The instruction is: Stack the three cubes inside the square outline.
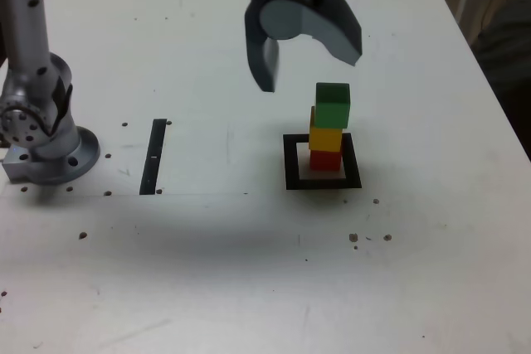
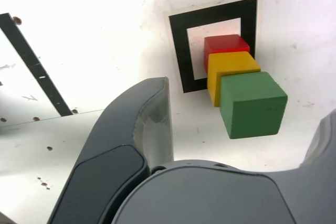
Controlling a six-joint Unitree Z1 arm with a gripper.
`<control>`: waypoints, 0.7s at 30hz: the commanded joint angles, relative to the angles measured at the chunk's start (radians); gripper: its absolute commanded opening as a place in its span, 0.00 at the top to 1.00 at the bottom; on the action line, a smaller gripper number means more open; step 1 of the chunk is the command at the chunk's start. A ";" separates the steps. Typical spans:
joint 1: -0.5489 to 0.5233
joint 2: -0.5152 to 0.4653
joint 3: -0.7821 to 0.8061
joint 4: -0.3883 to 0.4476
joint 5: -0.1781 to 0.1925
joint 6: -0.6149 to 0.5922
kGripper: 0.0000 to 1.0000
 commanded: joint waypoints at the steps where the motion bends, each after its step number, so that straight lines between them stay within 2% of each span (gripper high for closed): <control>1: 0.002 -0.049 0.037 -0.001 0.001 -0.007 0.00; 14: 0.007 -0.207 0.297 -0.062 0.033 -0.049 0.00; 21: 0.013 -0.295 0.437 -0.066 0.061 -0.082 0.00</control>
